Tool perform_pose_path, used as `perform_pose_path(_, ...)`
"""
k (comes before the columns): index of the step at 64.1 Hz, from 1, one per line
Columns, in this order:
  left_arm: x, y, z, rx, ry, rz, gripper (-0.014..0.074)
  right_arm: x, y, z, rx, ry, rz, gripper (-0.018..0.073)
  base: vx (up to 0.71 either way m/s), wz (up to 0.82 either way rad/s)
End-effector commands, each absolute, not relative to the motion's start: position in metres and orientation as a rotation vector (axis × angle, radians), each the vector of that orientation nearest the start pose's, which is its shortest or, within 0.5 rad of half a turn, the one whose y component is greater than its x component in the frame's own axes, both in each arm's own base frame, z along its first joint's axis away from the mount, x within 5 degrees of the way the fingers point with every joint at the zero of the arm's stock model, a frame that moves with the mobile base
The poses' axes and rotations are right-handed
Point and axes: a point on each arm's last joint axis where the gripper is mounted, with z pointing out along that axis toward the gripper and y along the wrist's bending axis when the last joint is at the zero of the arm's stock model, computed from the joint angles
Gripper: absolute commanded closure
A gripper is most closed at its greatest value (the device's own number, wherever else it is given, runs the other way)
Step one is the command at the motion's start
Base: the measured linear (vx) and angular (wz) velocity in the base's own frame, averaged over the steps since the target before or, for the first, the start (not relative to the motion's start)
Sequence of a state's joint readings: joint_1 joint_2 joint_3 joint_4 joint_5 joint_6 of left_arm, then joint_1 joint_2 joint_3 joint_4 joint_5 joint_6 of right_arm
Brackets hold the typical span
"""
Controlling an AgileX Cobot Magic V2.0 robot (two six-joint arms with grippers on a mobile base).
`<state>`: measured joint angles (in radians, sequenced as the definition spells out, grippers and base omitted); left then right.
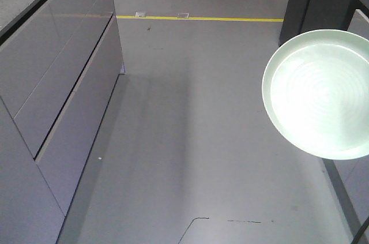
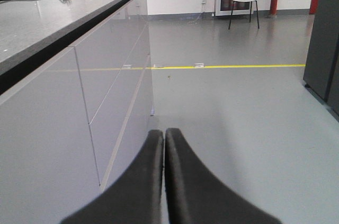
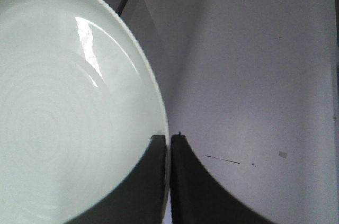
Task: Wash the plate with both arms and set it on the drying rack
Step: 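Continue driving past the dark cabinets toward the sink counter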
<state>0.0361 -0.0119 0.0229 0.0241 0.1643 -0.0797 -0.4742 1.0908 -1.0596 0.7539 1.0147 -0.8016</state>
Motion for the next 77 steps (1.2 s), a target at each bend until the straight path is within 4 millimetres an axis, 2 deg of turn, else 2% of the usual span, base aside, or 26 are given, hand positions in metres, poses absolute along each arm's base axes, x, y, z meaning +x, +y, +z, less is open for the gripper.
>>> perform_pose_path(1,0.0563,0.0018,0.1907,-0.072,1.594,-0.024,0.0603,0.204,-0.045,0.3889,-0.117,2.128,0.286,0.0566,0.15,-0.1)
perform_pose_path(77,0.0563,0.0018,0.1907,-0.072,1.594,-0.024,0.0603,0.204,-0.045,0.3889,-0.117,2.128,0.286,0.0566,0.15,-0.12)
